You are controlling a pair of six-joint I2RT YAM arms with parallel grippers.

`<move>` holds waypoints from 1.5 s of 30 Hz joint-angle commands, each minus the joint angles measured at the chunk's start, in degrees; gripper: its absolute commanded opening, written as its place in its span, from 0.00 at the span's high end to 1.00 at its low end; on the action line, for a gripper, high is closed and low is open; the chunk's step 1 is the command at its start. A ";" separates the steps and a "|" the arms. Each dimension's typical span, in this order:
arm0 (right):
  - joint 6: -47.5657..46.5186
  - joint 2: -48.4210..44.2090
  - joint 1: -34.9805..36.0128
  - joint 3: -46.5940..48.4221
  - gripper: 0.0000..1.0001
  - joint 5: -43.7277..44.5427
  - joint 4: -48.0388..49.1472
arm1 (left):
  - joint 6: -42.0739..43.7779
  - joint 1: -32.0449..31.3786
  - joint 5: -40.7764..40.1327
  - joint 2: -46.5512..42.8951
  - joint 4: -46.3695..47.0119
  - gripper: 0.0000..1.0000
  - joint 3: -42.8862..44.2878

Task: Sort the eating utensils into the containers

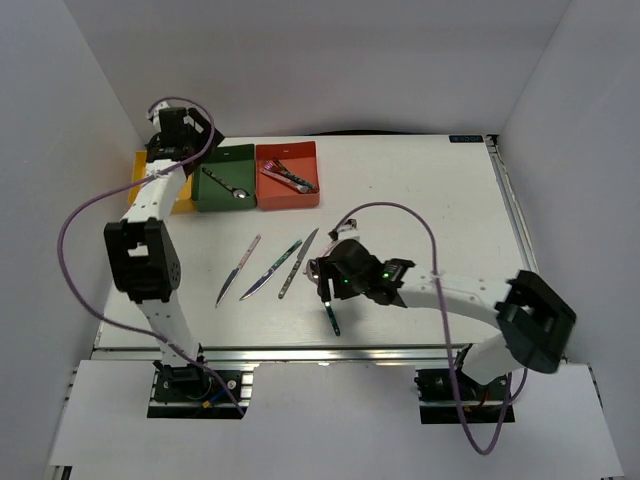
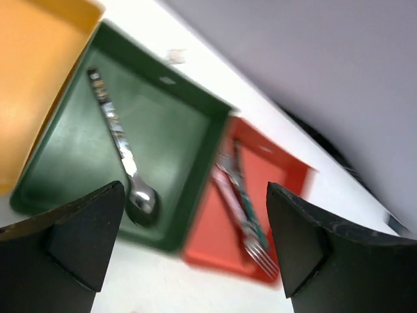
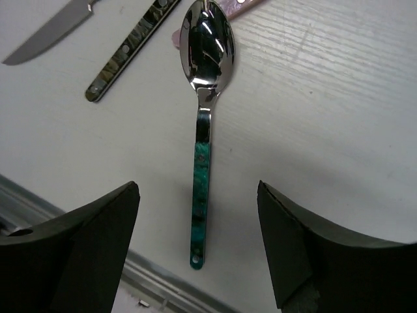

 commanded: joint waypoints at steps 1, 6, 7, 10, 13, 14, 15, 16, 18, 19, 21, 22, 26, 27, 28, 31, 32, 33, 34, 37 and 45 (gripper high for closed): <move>-0.75 7.26 1.89 5.45 0.27 7.66 -2.77 | 3.81 -3.52 0.11 -15.73 -4.71 0.02 -1.40; -2.24 14.93 2.16 10.39 0.45 9.07 -3.21 | 9.43 -5.64 1.78 -35.56 -7.19 0.02 -15.35; -2.16 17.47 2.16 11.35 0.48 9.33 -4.51 | 10.14 -5.65 1.78 -38.23 -7.54 0.02 -20.34; -1.72 20.91 2.77 12.16 0.61 6.97 -4.97 | 13.21 -5.73 4.41 -47.03 -11.57 0.02 -28.00; 0.03 22.23 4.35 11.01 0.63 7.22 -5.14 | 14.54 -5.82 6.16 -53.97 -12.99 0.02 -33.03; 0.56 22.41 4.79 10.40 0.64 8.18 -5.40 | 14.54 -5.82 7.74 -55.38 -13.60 0.02 -35.92; 0.91 22.41 5.49 9.96 0.67 8.28 -5.23 | 14.19 -5.91 8.80 -56.61 -13.60 0.02 -37.43; 1.44 22.33 5.76 9.61 0.70 7.93 -5.06 | 13.84 -5.91 10.12 -58.98 -13.34 0.02 -38.92; 2.06 21.98 6.20 8.47 0.85 7.75 -4.61 | 11.22 -6.17 15.30 -61.18 -11.07 0.02 -43.93; 2.41 21.10 6.55 8.03 1.00 7.66 -4.53 | 8.94 -7.13 17.58 -63.11 -8.62 0.02 -47.43; 2.94 19.17 6.90 7.59 1.00 8.18 -4.79 | 6.04 -9.06 18.30 -65.40 -5.71 0.02 -51.13; 3.11 16.20 7.08 7.23 1.00 8.45 -4.62 | 4.10 -11.86 18.39 -66.81 -1.26 0.02 -53.33; 3.55 4.77 8.05 3.46 1.00 7.32 -0.50 | -6.18 -18.03 19.88 -74.27 10.89 0.02 -63.70; 3.47 2.05 8.14 2.06 1.00 5.92 4.04 | -9.86 -18.99 20.23 -75.16 13.18 0.02 -67.20; 3.12 -2.76 8.14 -0.91 1.00 1.81 6.96 | -11.46 -20.92 19.98 -76.04 17.55 0.02 -68.80; 2.85 -8.42 8.14 -2.88 1.00 -4.18 13.22 | -12.88 -23.74 18.39 -76.58 18.83 0.06 -71.62; 2.33 -8.96 8.22 -2.44 1.00 -5.34 13.40 | -12.88 -24.01 18.91 -75.10 20.74 0.07 -71.80; 2.15 -9.14 8.23 -1.91 1.00 -6.22 13.23 | -13.14 -24.45 19.79 -74.30 21.80 0.08 -71.98; 2.06 -9.14 8.31 -1.21 1.00 -7.44 12.71 | -13.32 -25.24 20.67 -73.60 23.82 0.09 -72.24; 1.36 -8.53 8.84 1.42 1.00 -7.55 11.73 | -12.54 -27.26 19.28 -71.31 24.72 0.10 -71.20; -0.40 -6.42 10.42 7.67 1.00 -8.24 10.42 | -10.42 -30.25 17.78 -65.68 25.16 0.38 -70.22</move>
